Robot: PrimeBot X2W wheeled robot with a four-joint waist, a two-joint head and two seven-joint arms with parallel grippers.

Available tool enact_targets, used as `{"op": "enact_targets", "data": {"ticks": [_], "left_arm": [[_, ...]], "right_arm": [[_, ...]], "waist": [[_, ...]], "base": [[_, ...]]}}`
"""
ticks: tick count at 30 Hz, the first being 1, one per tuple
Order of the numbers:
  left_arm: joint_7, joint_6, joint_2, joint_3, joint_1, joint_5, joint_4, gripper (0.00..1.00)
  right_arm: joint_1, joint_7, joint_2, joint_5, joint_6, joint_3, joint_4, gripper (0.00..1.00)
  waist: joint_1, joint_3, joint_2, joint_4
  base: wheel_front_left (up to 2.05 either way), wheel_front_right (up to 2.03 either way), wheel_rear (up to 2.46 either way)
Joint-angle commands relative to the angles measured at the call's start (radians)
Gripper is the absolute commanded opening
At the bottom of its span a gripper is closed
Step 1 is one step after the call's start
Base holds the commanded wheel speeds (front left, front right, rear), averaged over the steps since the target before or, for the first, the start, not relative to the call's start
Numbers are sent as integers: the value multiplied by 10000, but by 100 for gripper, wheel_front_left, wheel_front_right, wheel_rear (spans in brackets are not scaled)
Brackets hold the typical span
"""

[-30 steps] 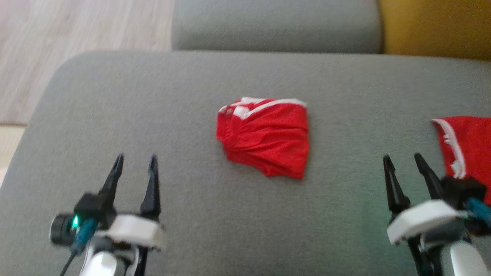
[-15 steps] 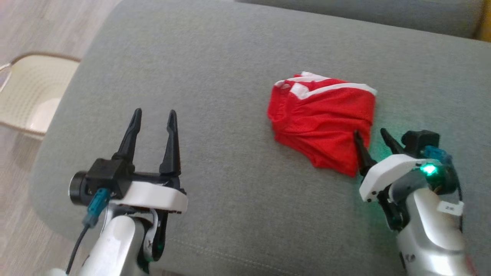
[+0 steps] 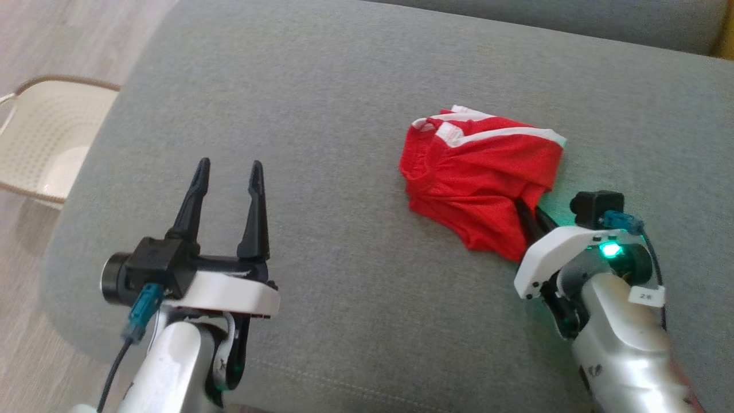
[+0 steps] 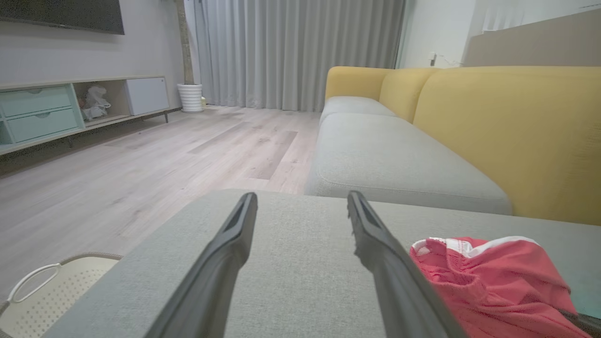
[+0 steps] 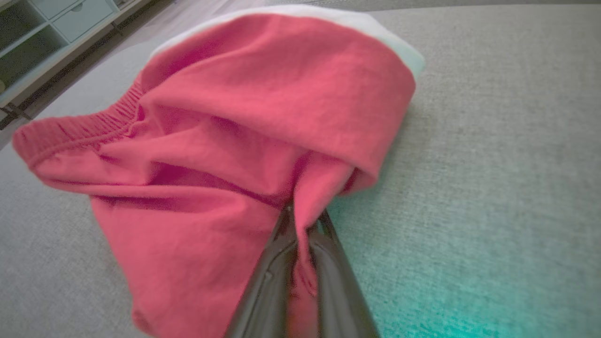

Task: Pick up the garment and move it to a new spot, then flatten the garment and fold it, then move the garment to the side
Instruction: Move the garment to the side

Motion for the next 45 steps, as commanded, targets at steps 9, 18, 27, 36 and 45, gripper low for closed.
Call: {"op": "enact_targets", "data": {"ticks": [9, 18, 27, 36, 45], "left_arm": [[-75, -107, 318, 804, 85, 196, -571, 100], [-54, -114, 696, 943, 283, 287, -843, 100], [130, -173, 839, 856, -153, 345, -994, 100], [243, -160, 940, 771, -686, 494, -1207, 100], [196, -181, 922, 698, -1142, 511, -1238, 100]], "right_arm": [[425, -312, 101, -336, 67, 1316, -820, 0], [1922, 386, -782, -542, 67, 1462, -3582, 0], [2014, 1893, -2457, -934, 67, 989, -6202, 0], [231, 2680, -4559, -1208, 67, 375, -5813, 0], [-1392, 2877, -4816, -1253, 67, -596, -3756, 0]], "waist": [[0, -132, 0, -1770], [0, -37, 0, -3880], [0, 537, 0, -5165], [0, 1395, 0, -5456], [0, 2047, 0, -5368]], "base": [[0, 0, 0], [0, 0, 0], [0, 0, 0], [0, 0, 0], [0, 0, 0]]}}
